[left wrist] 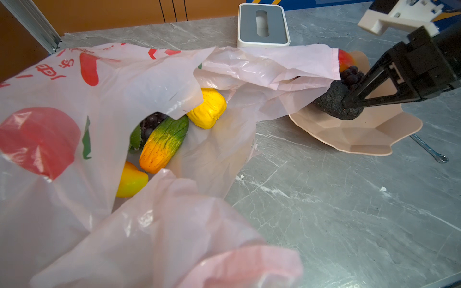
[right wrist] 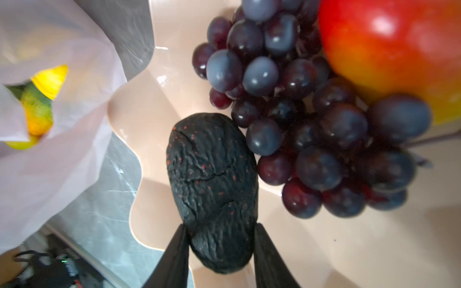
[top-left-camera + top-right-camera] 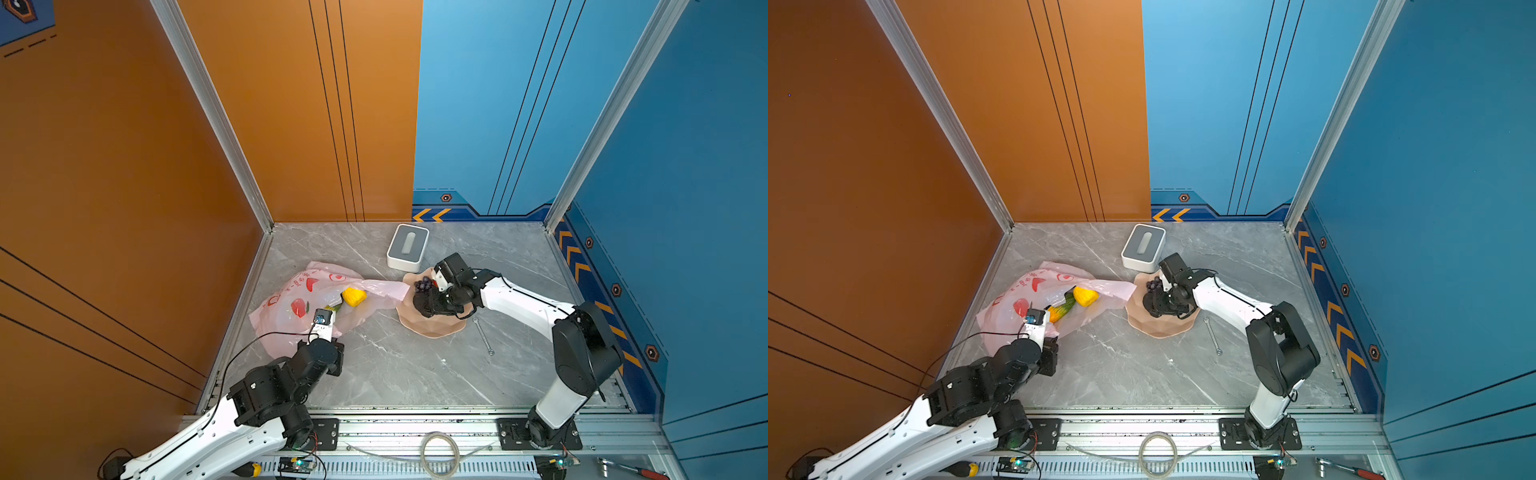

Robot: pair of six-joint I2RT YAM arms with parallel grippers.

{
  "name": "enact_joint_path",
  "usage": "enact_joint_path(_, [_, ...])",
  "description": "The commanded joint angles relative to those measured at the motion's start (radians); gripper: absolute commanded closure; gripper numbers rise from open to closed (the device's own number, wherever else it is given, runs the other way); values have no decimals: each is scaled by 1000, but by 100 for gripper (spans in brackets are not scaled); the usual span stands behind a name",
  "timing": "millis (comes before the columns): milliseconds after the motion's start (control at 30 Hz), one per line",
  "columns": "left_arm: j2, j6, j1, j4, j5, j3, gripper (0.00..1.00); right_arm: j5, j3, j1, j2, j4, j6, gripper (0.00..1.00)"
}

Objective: Place the fruits into the plastic bag
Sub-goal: Pick up the fruit from the plate, then place the fruit in the plastic bag.

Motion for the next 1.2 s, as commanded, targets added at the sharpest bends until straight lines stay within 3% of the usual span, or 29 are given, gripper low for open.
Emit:
enact_joint_path(0, [0, -12, -6, -17, -20, 17, 100, -115, -58, -31, -48, 126, 80, 65])
enact_joint_path(367, [8, -12, 0, -17, -14, 18, 100, -309, -200, -104, -221, 344, 236, 64])
enact_joint_path(600, [8, -12, 1, -16, -11, 18, 100, -328, -226, -114, -348, 347, 259, 64])
enact_joint_path(900, [-5, -14, 1, -17, -8, 18, 100, -309, -177, 11, -435, 302, 266, 62])
enact_joint_path(1167, [-20, -19, 0, -17, -4, 17, 100, -281, -81, 189, -254, 393, 301, 61])
